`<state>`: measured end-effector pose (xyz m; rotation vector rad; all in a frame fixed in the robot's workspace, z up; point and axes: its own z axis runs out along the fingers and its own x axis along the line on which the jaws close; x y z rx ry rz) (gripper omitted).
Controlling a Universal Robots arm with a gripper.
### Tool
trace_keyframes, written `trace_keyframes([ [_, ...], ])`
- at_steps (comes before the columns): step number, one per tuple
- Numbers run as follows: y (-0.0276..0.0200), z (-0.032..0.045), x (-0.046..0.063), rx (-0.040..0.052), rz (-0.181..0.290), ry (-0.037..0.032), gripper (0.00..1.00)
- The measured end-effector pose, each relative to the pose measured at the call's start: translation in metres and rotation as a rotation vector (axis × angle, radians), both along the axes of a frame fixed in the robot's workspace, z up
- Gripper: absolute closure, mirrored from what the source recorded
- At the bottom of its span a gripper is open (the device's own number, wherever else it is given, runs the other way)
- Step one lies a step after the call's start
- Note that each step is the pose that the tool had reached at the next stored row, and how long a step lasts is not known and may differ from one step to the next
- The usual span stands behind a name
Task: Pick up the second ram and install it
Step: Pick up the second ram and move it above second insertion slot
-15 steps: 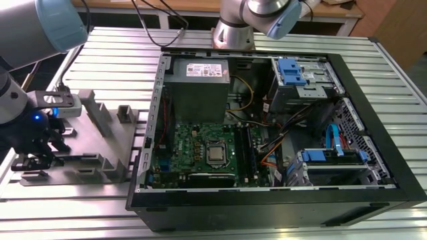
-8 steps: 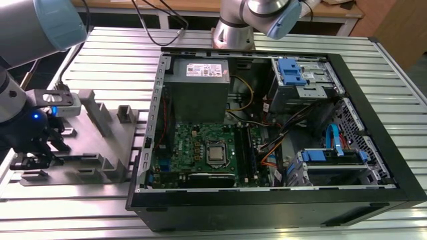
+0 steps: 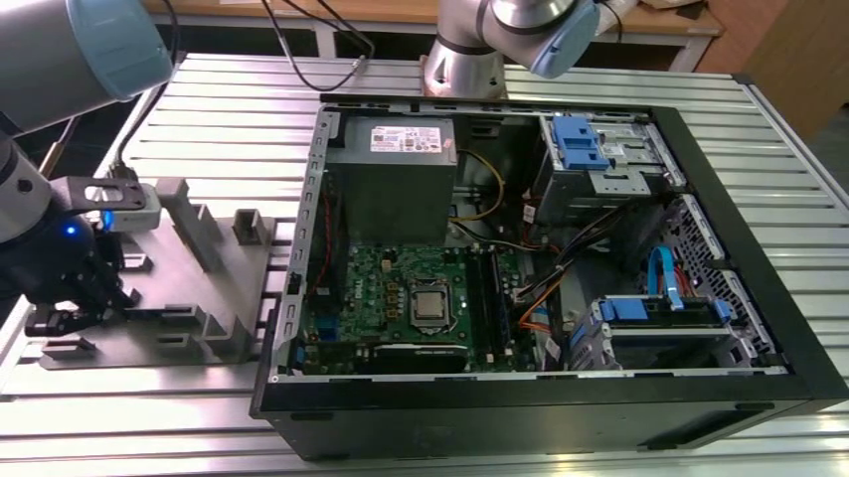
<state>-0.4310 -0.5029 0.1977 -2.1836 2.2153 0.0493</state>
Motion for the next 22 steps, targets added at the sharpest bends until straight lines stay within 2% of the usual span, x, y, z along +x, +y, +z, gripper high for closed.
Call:
trace_keyframes([
  [7, 0.0, 0.0007, 0.0, 0.0, 0.0, 0.0, 0.83],
  [8, 0.0, 0.0008, 0.0, 0.0001, 0.0, -0.0001, 0.9],
  [22, 0.0, 0.0022, 0.0, 0.0001, 0.0, 0.0, 0.91],
])
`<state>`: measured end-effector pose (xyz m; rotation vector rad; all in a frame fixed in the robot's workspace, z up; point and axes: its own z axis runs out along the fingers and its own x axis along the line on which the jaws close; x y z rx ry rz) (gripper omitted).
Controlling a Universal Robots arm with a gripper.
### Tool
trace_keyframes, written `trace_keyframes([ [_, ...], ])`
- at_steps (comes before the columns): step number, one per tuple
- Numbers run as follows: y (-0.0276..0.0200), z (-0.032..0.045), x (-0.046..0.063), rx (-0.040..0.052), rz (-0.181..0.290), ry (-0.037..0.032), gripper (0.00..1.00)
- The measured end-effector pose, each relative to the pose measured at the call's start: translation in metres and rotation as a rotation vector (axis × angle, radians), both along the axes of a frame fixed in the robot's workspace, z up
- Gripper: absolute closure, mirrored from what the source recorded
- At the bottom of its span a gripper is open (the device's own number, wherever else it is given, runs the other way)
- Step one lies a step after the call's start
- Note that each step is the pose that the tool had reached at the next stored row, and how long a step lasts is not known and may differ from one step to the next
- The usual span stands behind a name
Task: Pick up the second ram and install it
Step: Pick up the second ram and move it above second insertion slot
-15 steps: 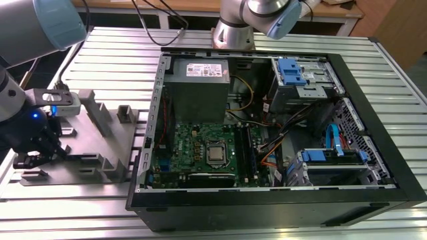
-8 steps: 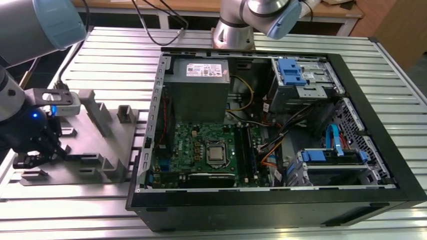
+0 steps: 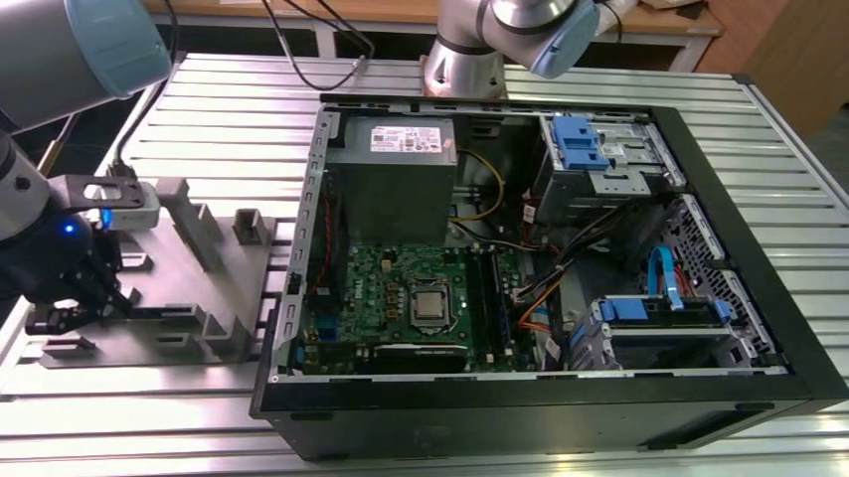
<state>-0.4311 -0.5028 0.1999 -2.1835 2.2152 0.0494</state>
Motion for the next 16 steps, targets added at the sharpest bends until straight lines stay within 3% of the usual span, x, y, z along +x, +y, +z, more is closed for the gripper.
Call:
trace_keyframes([
  [7, 0.0, 0.0007, 0.0, 0.0001, 0.0, 0.0, 0.91],
  [16, 0.0, 0.0109, 0.0, 0.0012, 0.0, 0.0001, 0.91],
])
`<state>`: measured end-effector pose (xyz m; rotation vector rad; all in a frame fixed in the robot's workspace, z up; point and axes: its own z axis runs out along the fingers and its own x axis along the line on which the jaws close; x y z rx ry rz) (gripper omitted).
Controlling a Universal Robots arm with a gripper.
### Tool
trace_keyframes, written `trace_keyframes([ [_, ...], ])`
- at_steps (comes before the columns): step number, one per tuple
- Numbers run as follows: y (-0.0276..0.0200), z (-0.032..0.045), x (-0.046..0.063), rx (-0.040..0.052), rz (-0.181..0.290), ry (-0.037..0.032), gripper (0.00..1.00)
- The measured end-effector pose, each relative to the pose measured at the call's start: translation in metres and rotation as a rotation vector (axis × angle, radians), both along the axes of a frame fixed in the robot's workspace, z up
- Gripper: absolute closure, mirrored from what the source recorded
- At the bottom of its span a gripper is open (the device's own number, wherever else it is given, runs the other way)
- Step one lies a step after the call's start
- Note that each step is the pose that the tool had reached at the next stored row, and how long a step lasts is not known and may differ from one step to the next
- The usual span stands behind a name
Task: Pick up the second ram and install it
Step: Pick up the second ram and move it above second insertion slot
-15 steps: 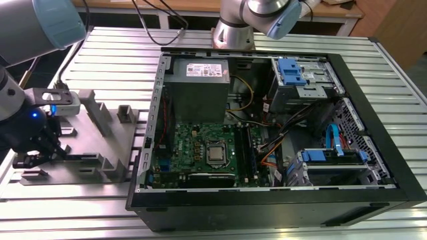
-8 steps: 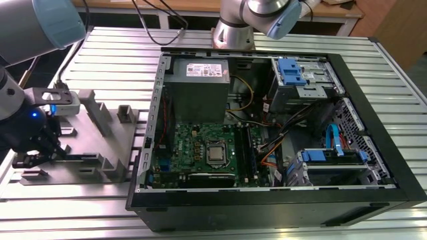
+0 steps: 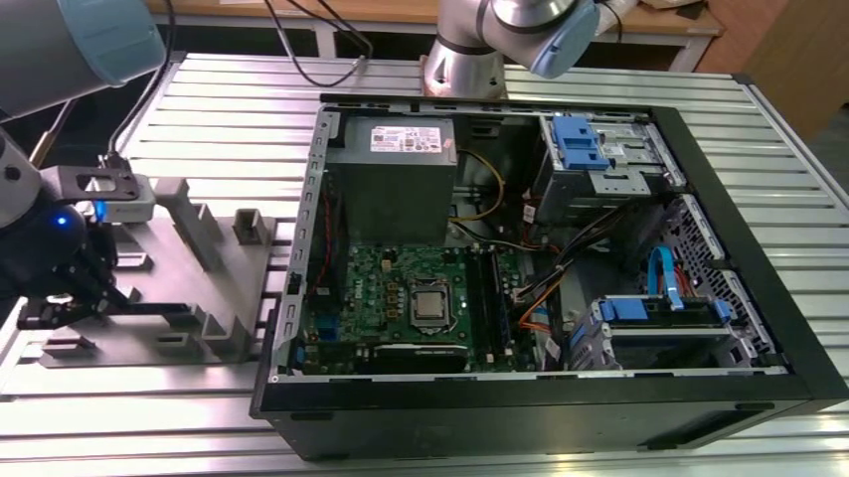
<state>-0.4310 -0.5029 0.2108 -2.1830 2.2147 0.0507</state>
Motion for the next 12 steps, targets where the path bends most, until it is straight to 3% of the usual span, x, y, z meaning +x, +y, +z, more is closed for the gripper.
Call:
trace_keyframes([
  [12, 0.0, 0.0192, 0.0, 0.0008, 0.0, 0.0, 0.91],
])
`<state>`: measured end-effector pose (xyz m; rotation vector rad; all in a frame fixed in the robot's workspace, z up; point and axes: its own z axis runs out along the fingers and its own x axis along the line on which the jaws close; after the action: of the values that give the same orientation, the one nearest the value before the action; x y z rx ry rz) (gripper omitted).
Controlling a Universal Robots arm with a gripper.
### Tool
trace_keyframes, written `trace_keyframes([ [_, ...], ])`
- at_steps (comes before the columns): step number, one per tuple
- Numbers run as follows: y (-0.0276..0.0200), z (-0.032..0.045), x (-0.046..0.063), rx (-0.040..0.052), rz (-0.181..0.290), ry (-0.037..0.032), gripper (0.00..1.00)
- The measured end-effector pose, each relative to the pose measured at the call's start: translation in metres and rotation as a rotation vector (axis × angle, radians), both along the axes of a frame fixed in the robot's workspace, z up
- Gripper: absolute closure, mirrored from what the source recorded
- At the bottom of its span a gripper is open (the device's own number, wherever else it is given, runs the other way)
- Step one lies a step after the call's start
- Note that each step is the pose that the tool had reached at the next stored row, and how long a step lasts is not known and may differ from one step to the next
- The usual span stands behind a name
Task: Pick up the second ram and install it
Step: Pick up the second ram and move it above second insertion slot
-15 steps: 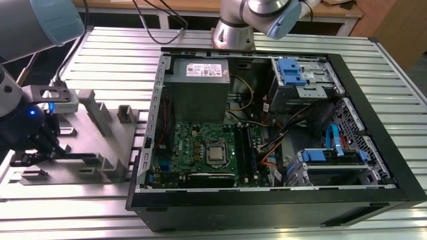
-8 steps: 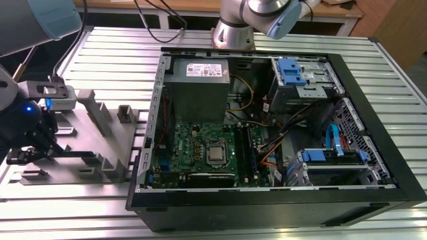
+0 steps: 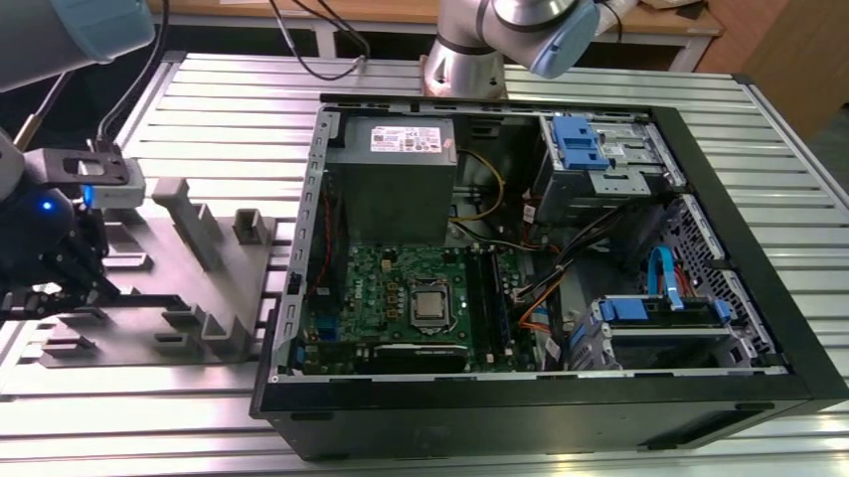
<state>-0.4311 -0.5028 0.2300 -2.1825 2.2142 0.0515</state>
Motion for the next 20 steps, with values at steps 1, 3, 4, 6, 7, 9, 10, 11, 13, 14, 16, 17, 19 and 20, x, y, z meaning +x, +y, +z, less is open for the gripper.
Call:
trace_keyframes([
  [1, 0.0, 0.0019, 0.0, 0.0, 0.0, 0.0, 0.91],
  [3, 0.0, 0.0063, 0.0, 0.0002, 0.0, 0.0, 0.91],
  [4, 0.0, 0.0084, 0.0, 0.0002, 0.0, 0.0, 0.91],
  [6, 0.0, 0.0128, 0.0, 0.0002, 0.0, 0.0, 0.91],
  [7, 0.0, 0.0151, 0.0, 0.0003, 0.0, 0.0, 0.91],
  [9, 0.0, 0.0193, 0.0, 0.0005, 0.0, -0.0001, 0.91],
  [10, 0.0, 0.0215, 0.0, 0.0007, 0.0, 0.0, 0.91],
  [11, 0.0, 0.0239, 0.0, 0.0008, 0.0, 0.0, 0.91],
  [13, 0.0, 0.0288, 0.0, 0.001, 0.0, 0.0, 0.91],
  [14, 0.0, 0.0314, 0.0, 0.0012, 0.0, 0.0, 0.91],
  [16, 0.0, 0.0362, 0.0, 0.0016, 0.0, 0.0, 0.91],
  [17, 0.0, 0.0386, 0.0, 0.0017, 0.0, 0.0, 0.91],
  [19, 0.0, 0.0434, 0.0, 0.002, 0.0, 0.0, 0.91],
  [20, 0.0, 0.0458, 0.0, 0.0021, 0.0, -0.0001, 0.91],
])
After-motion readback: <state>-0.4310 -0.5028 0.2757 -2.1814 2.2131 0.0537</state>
